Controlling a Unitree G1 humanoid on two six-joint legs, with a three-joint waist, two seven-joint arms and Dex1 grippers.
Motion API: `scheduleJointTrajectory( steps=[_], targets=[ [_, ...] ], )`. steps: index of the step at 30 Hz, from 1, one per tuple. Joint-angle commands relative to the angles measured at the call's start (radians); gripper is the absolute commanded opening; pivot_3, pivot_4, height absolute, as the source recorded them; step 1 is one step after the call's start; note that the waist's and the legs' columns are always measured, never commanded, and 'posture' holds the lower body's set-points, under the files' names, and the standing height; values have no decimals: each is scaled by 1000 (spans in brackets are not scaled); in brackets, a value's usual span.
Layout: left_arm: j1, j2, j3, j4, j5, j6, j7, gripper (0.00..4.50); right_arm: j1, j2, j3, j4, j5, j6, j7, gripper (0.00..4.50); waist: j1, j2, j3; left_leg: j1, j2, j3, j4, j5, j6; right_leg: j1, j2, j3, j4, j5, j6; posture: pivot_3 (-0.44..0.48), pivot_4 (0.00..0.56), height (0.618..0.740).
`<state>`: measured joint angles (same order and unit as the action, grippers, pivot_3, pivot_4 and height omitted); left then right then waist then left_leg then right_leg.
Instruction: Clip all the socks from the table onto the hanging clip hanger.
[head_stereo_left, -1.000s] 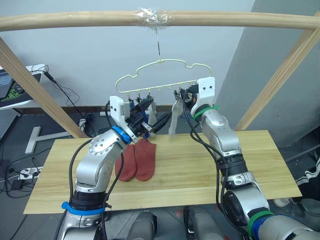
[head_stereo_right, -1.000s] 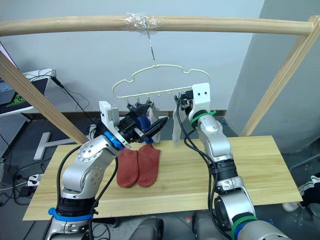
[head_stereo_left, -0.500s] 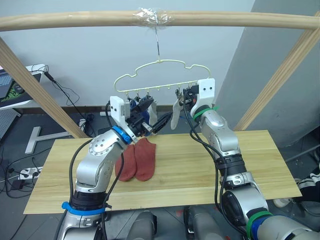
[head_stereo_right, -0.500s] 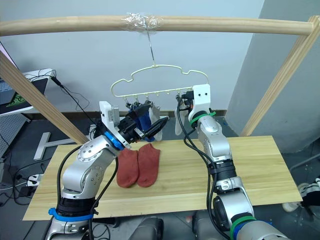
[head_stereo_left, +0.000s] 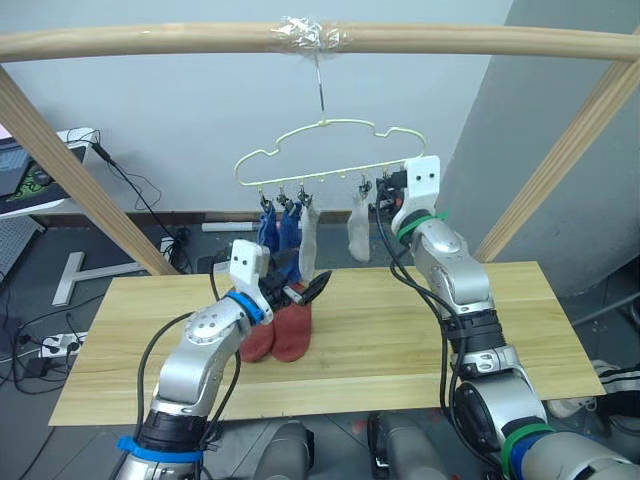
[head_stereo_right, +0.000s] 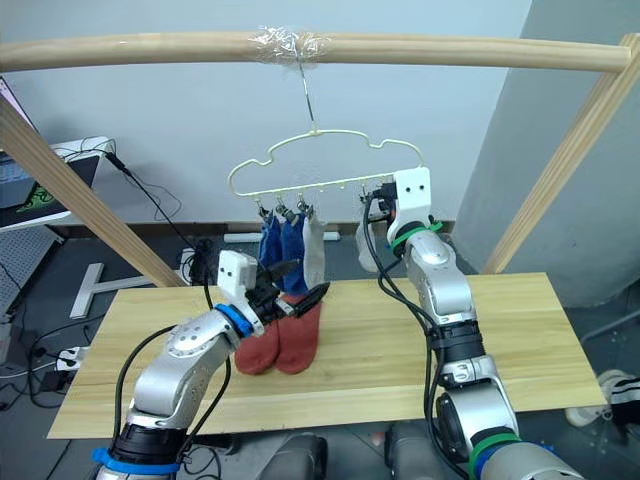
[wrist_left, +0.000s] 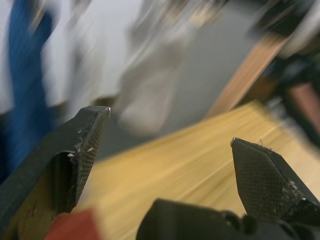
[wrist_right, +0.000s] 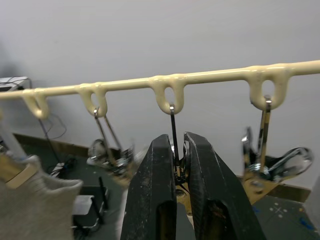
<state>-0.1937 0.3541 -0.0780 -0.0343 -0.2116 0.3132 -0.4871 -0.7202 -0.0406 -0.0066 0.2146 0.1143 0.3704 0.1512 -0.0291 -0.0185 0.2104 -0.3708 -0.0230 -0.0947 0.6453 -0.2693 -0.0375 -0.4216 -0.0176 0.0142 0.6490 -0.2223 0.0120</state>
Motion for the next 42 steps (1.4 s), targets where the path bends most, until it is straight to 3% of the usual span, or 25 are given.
scheduleJointTrajectory(
  steps=[1, 16, 23, 37, 38, 42],
  targets=[
    [-22, -30, -26, 221, 107, -50, 88, 4500, 12, -2, 0, -55, 7, 19, 2, 19, 0, 0, 0, 1, 0, 1, 0, 0, 0, 1, 0, 0, 0, 0, 0, 21, 192, 740],
    [-169, -66, -46, 571, 197, -207, 51, 4500, 30, -1, 15, -95, 3, 51, 5, 19, 1, 0, 0, 1, 0, 2, 0, 0, 0, 0, -1, 0, 0, 0, 0, -4, 191, 740],
    [-192, -79, -74, 660, 227, -186, 6, 4500, 34, -3, 20, -103, 2, 63, 10, 19, -2, -1, 0, 1, 0, 5, 0, 0, 0, 0, -1, 0, 0, 0, 0, -6, 192, 740],
    [-154, -96, -45, 589, 209, -207, -4, 242, 23, -10, 5, -95, 16, 73, 13, 19, -2, -1, 0, 2, 0, 5, 0, 0, 0, 0, -1, 0, 1, 0, 0, -9, 197, 740],
    [-150, -99, -43, 576, 205, -213, -5, 26, 22, -12, 5, -96, 18, 75, 15, 19, -2, -1, 0, 2, 0, 5, 0, 0, 0, 0, -1, 1, 0, 0, 0, -9, 197, 740],
    [-113, -121, -49, 456, 215, -227, 30, 26, 11, -13, -25, -105, 62, 119, 25, 19, -1, -1, 0, 2, 0, 4, 0, 0, 0, 0, -1, 1, 0, 0, 0, -11, 198, 740]
  ],
)
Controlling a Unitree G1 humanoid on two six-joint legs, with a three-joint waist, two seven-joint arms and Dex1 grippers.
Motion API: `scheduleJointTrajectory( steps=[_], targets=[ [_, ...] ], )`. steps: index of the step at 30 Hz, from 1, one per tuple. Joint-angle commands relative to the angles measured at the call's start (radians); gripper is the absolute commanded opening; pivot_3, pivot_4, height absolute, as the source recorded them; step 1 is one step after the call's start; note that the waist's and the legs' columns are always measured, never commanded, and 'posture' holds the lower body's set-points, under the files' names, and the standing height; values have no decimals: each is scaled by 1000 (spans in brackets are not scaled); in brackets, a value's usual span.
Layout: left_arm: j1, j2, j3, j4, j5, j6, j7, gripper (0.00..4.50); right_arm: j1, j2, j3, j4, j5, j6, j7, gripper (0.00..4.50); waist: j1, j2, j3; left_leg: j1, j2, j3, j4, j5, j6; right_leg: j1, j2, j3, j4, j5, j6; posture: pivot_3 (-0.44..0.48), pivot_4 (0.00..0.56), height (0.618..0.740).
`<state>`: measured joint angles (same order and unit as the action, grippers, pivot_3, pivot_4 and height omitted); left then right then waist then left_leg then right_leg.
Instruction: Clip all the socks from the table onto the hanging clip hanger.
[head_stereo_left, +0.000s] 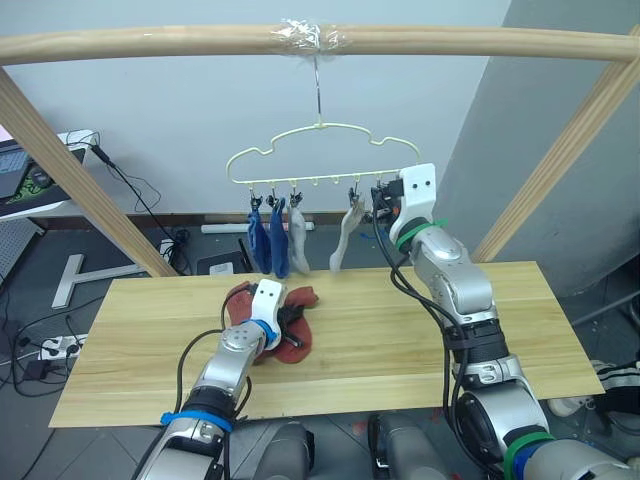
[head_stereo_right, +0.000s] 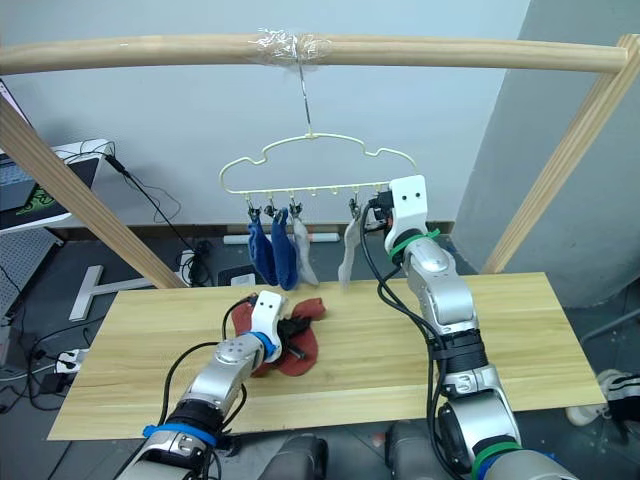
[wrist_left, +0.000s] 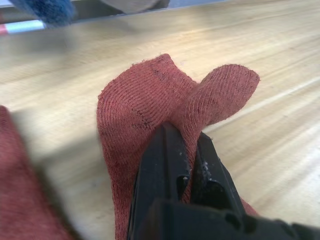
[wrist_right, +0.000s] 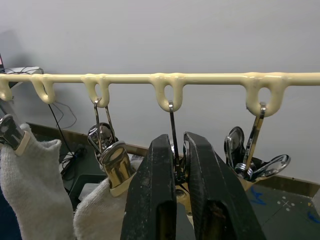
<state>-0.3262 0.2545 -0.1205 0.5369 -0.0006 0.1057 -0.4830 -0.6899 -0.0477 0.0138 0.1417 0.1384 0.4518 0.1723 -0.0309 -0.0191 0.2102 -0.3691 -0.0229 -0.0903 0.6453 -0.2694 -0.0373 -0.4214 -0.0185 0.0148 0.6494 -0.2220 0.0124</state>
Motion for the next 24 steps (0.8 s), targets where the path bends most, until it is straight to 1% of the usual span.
scheduleJointTrajectory(
  steps=[1, 2, 4, 5, 9, 11, 14, 18, 20, 24],
  targets=[
    [39, -43, -2, -177, -10, -15, 38, 26, -24, -5, -62, -39, 60, 70, 5, 19, 2, 0, 0, 0, 0, 0, 0, 0, 0, 0, 0, 0, 0, 0, 0, -11, 198, 740],
    [53, -58, 1, -219, -21, -7, 44, 26, -27, -5, -72, -44, 75, 93, 5, 19, 3, 0, 0, 0, 0, -1, 0, 0, 0, 0, 0, 0, 0, 0, 0, -11, 198, 740],
    [85, -116, 29, -346, -96, 53, 54, 26, -39, 5, -115, -64, 127, 183, -14, 19, 3, 0, 0, -1, 0, -4, 0, 0, 0, 0, -1, 2, -1, 0, 0, -13, 199, 740],
    [98, -130, 26, -416, -122, 71, 42, 26, -49, 12, -144, -78, 160, 236, -30, 19, 4, 0, 0, -2, 0, -5, 1, 0, 0, 0, -1, 2, -1, 0, 0, -13, 199, 740],
    [119, -137, 0, -565, -137, 101, 25, 26, -79, 8, -193, -112, 220, 354, -54, 19, 1, 0, 0, -2, 0, -7, 0, 0, 0, 0, -1, 1, -1, 0, 0, -9, 201, 740],
    [118, -134, -9, -587, -120, 121, 42, 26, -90, 18, -224, -122, 259, 412, -74, 19, 1, 0, 0, -2, 0, -6, 0, 0, 0, 0, 0, 0, 0, 0, 0, -9, 201, 740],
    [110, -130, -55, -616, -78, 82, 43, 26, -116, 29, -270, -127, 312, 503, -107, 19, 1, 0, 0, -2, 0, -4, 0, 0, 0, 1, 0, 0, -1, 0, 0, -7, 203, 740],
    [102, -159, -93, -643, -87, 43, 31, 26, -164, 47, -351, -111, 385, 628, -171, 19, 3, 0, 0, -3, -1, -4, 1, 0, 0, 1, 0, 0, -2, 0, 0, -8, 204, 740],
    [96, -162, -102, -635, -76, 24, 35, 26, -181, 54, -377, -112, 411, 670, -191, 19, 3, 0, 0, -4, -1, -4, 1, 0, 0, 0, 0, 0, -2, 0, 0, -11, 204, 740],
    [71, -183, -91, -611, -71, 0, 70, 26, -195, 51, -387, -136, 447, 734, -200, 19, 3, 0, 0, -5, 0, -5, 0, 0, 0, 0, 0, -1, -2, 0, 0, -11, 204, 740]
  ],
)
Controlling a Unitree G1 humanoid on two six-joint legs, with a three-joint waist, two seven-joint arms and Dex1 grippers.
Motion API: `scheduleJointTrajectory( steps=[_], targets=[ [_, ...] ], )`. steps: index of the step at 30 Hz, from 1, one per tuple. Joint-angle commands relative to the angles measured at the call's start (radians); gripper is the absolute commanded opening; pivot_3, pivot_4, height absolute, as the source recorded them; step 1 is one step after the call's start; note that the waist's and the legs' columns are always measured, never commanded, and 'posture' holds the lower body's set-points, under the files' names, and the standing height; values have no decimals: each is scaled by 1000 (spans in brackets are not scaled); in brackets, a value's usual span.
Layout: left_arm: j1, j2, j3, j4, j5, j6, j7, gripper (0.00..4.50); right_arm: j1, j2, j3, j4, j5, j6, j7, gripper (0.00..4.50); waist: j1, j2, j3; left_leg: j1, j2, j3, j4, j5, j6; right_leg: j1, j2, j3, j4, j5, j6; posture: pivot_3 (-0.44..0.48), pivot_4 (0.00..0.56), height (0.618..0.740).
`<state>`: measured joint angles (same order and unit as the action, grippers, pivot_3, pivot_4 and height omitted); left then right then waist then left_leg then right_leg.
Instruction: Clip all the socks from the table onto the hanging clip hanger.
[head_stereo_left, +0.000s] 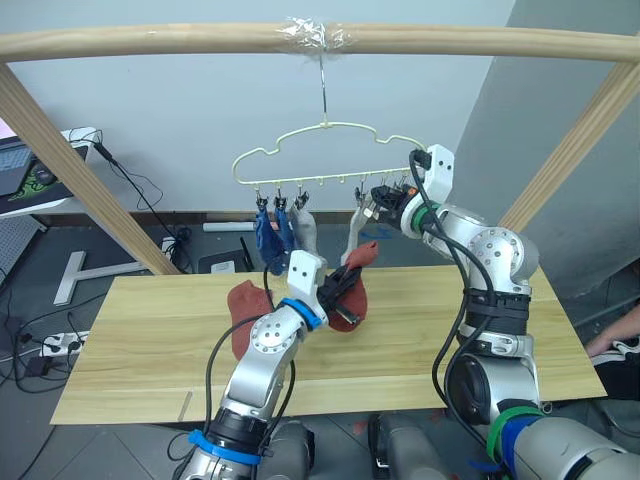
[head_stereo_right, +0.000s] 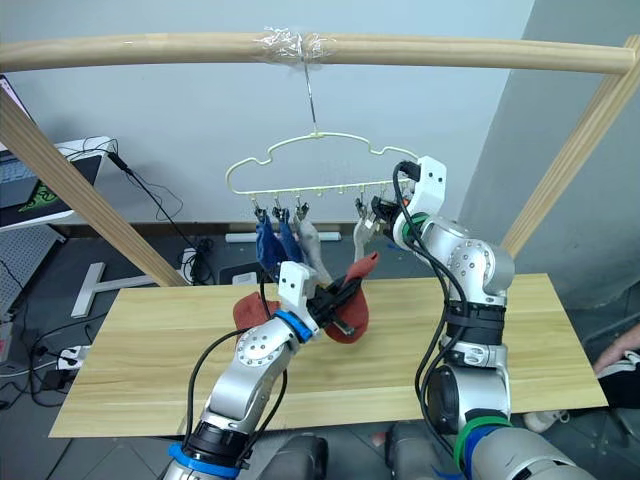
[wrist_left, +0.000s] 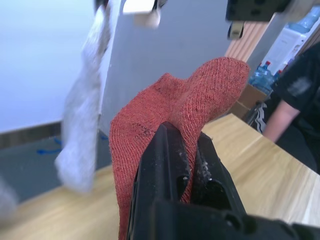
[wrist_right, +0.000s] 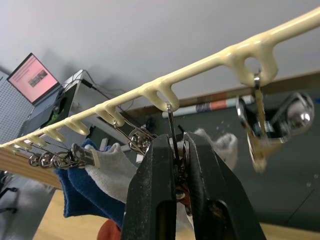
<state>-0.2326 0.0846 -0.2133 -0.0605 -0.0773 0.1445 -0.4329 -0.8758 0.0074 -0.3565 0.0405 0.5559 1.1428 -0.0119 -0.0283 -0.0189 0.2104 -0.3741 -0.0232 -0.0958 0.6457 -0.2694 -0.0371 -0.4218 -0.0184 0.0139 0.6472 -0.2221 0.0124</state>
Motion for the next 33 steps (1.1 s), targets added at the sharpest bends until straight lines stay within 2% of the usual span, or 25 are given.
scheduleJointTrajectory(
  steps=[1, 33],
  targets=[
    [-27, -13, 1, -9, 12, -46, 24, 26, -10, -5, -19, -35, 34, 50, -20, 19, -1, 0, 0, 0, 0, 0, 0, 0, 0, 0, 0, 0, 0, 0, 0, -15, 201, 740],
    [-60, -14, 1, 13, 63, -178, 76, 26, -19, -13, -70, -48, 128, 126, -71, 19, -1, 0, 0, -1, 0, 0, 0, 0, 0, 0, 0, 0, -1, 0, 0, -25, 185, 740]
  ],
)
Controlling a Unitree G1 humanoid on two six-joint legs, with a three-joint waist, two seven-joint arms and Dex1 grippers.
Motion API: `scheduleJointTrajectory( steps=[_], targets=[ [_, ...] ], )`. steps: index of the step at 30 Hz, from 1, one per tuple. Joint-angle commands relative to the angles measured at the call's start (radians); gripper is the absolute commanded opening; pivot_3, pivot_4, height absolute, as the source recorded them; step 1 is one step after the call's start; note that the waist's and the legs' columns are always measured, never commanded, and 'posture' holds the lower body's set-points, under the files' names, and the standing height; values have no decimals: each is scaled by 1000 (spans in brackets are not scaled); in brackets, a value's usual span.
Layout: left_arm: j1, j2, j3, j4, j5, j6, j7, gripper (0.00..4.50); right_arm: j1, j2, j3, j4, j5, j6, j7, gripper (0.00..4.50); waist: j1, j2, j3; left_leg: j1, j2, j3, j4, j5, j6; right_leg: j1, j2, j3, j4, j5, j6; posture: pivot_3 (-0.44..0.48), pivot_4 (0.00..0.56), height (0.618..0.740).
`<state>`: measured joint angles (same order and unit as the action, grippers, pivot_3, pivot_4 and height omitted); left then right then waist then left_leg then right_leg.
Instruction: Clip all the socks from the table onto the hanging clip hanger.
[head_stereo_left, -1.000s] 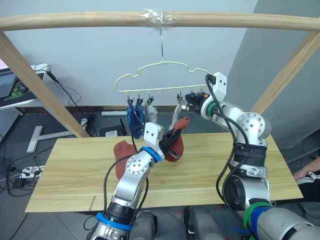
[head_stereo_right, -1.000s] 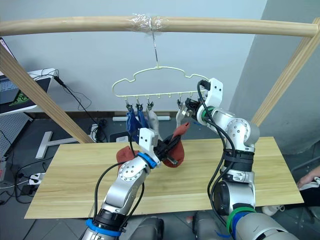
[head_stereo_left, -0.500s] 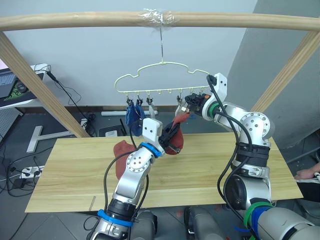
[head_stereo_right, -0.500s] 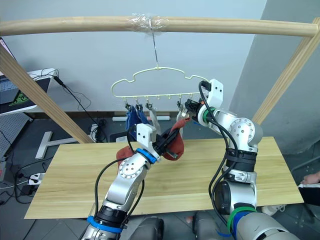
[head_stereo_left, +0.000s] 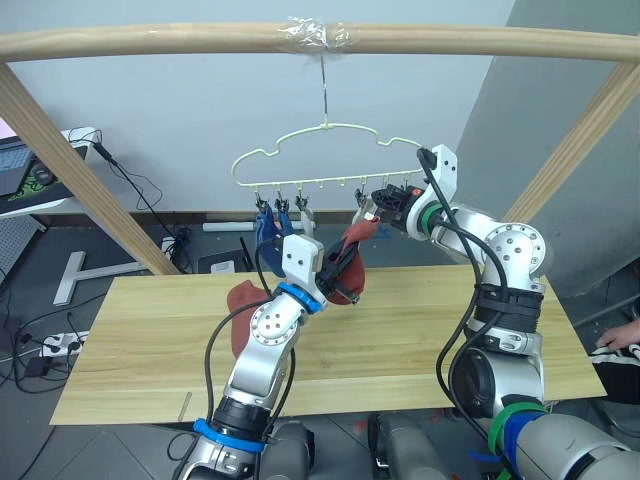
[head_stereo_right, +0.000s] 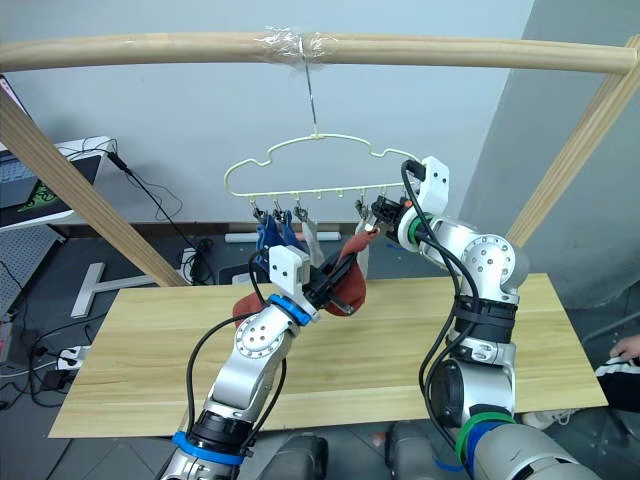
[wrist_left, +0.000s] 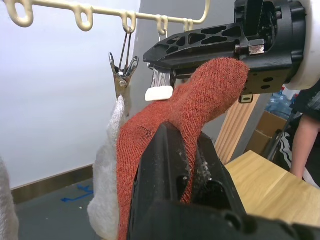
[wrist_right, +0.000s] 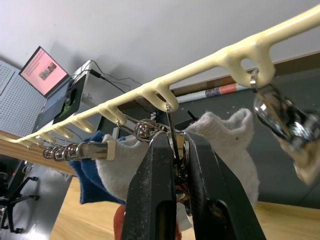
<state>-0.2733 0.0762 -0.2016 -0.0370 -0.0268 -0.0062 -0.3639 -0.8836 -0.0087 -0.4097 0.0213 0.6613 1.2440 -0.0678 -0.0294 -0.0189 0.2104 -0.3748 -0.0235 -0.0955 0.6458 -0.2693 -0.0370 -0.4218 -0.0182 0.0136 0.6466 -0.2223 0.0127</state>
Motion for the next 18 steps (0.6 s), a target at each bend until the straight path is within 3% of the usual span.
scheduleJointTrajectory(
  steps=[1, 11, 18],
  targets=[
    [-23, -2, -15, -6, 27, -35, 11, 26, -12, 8, -26, -31, 29, 33, -22, 19, 0, 0, 0, 0, 0, 0, 0, 0, 0, 0, 0, 0, 0, 0, 0, -25, 184, 740],
    [-54, -11, -12, 34, 55, -61, 46, 26, -5, 15, -50, -49, 69, 69, -38, 19, 0, 0, 0, 0, 0, 0, 0, 0, 0, 0, 0, 0, 0, 0, 0, -24, 173, 740],
    [-45, -6, -14, 25, 29, -61, 12, 0, -13, 10, -66, -49, 94, 54, -29, 2436, -2, 0, 0, -1, 0, 1, 0, 0, 0, -1, 0, 0, 0, 0, 0, -25, 169, 740]
  ],
)
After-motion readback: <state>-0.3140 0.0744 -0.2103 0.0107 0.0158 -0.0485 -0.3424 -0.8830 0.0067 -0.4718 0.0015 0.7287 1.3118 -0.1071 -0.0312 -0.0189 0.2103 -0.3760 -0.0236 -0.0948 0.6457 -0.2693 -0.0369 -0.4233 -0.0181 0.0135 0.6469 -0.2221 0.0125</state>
